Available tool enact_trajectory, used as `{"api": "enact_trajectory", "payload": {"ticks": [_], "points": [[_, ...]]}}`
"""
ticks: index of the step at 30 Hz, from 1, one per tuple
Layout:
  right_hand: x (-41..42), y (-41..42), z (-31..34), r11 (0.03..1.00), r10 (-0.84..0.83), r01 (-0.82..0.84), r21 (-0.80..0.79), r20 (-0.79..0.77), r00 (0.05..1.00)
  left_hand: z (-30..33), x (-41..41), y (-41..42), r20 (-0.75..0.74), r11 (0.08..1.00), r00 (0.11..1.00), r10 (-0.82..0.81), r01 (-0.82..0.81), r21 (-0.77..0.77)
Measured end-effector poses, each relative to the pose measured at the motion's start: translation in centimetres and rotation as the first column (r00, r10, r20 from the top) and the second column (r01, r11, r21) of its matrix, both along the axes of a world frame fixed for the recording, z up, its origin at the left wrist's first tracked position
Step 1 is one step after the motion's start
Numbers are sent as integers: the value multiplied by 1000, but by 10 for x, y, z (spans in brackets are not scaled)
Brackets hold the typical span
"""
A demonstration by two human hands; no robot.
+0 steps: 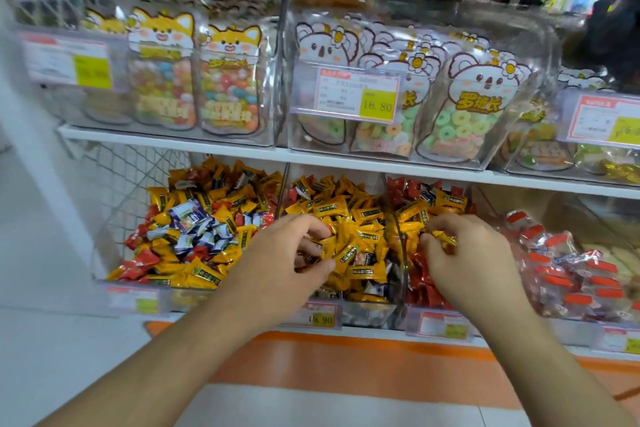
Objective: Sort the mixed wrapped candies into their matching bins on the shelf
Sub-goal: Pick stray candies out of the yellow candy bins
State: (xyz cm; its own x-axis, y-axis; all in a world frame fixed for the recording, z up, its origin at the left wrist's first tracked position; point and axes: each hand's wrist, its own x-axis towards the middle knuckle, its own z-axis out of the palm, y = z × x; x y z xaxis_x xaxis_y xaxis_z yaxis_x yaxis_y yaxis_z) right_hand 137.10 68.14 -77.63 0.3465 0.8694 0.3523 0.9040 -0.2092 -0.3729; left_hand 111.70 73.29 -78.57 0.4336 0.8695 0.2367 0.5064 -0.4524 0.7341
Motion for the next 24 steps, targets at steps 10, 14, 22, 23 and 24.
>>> {"api": "enact_trajectory", "payload": {"ticks": [10,14,22,23,24], "points": [[-77,18,-10,967,255,-253,34,-73,964,-35,-73,55,-370,989,920,125,-87,116],[-88,29,-15,956,294,-293,22,-75,953,-43,-83,62,-509,999,860,50,-38,34],[-96,43,-19,952,305,-307,-12,-67,950,-25,-102,72,-542,985,835,97,-158,-67],[-95,42,-19,951,307,-309,-7,-73,949,-24,-100,72,-506,985,856,105,-159,-65],[-94,42,-19,951,310,-310,3,-80,948,-24,-97,74,-472,987,874,118,-153,-37]]}}
